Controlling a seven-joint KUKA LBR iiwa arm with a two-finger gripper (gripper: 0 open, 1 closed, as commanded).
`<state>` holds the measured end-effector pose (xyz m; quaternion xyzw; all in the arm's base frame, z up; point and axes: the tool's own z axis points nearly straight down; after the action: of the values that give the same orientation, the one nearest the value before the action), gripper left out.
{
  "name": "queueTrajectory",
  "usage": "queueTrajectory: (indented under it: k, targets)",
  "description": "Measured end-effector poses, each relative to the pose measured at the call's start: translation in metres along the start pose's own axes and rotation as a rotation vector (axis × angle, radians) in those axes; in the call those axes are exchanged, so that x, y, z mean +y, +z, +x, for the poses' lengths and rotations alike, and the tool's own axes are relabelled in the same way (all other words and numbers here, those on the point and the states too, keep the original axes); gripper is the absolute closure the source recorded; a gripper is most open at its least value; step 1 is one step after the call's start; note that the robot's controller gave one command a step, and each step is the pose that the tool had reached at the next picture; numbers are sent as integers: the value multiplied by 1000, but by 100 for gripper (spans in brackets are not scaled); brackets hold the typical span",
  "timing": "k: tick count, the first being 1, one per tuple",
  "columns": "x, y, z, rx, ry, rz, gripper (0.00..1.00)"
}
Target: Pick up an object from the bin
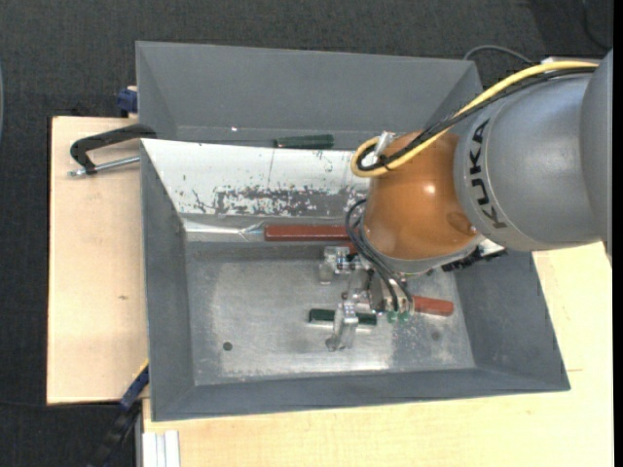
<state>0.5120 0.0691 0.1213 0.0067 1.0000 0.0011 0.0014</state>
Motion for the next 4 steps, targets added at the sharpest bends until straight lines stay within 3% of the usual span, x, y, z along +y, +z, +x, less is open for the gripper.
queueTrajectory:
  k: [1,2,3,4]
  targets:
    - [-17,10,-52,0,10,2,0]
    - [-35,26,-61,-6,-69,1,0]
    - [-37,37,-13,1,-247,2,0]
    - [-53,51,14,3,-7,1,100]
